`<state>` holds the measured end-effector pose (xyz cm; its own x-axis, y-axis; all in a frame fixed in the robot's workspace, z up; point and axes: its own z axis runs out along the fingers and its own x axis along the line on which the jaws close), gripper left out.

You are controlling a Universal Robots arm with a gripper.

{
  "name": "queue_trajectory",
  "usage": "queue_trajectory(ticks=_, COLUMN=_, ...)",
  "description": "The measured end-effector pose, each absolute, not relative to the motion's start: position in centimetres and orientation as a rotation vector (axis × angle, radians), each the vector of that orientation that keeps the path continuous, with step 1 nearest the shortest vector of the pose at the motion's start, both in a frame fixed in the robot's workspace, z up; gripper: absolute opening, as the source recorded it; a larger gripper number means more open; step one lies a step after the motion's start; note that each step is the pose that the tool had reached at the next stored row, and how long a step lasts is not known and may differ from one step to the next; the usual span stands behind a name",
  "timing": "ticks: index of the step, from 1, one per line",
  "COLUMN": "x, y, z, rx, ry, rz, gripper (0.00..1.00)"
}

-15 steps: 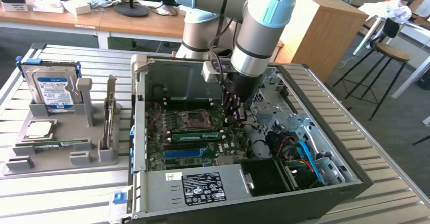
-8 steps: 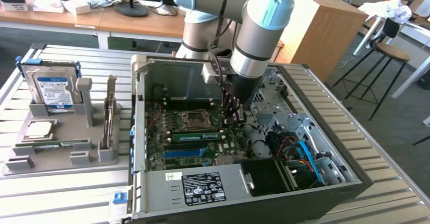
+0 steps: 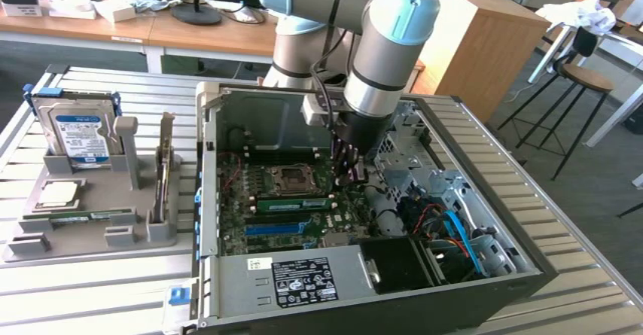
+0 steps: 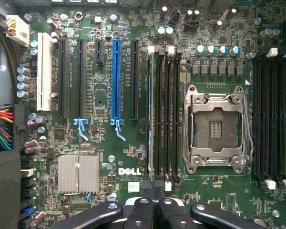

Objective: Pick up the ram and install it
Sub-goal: 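Press down the ram until it locks into place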

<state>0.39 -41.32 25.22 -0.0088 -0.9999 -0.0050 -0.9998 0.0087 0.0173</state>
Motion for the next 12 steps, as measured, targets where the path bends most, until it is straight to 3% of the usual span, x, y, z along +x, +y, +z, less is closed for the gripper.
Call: queue_trajectory(ticks=12, x=0.39, y=-41.32, z=24.46, rx=2.206, ry=-2.225, rz=-0.025, gripper=0.1)
